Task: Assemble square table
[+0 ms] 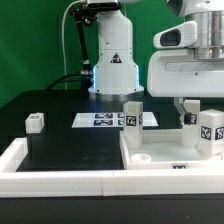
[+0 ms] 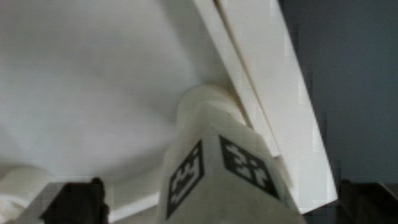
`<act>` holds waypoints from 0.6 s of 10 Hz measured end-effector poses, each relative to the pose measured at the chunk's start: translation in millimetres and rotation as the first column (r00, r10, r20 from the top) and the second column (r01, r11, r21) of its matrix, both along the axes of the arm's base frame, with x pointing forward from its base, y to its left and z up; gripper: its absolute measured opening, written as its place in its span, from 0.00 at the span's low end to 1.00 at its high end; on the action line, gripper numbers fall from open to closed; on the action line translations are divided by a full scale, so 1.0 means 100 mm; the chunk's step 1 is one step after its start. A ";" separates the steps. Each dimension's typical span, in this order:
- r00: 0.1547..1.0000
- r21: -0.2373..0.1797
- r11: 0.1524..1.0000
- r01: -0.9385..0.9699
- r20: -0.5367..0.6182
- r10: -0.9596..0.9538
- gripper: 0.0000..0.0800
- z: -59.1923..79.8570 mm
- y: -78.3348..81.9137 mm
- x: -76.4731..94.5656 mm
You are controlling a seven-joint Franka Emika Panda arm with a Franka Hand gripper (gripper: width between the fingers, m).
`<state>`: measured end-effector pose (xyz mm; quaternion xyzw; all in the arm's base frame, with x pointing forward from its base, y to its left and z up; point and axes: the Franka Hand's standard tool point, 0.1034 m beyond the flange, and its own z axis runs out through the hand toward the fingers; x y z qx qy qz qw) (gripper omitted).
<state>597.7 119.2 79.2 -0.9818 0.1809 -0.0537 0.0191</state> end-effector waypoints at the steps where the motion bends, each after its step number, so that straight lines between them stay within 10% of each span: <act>1: 0.999 -0.007 0.998 -0.055 0.001 0.055 0.81 0.00 -0.04 0.01; 6: 0.956 -0.044 0.955 -0.293 -0.001 0.293 0.81 0.01 -0.06 0.02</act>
Offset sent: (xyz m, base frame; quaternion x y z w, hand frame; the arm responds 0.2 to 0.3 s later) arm 0.0018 0.0062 0.0039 0.0101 -0.0050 -0.1089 0.9940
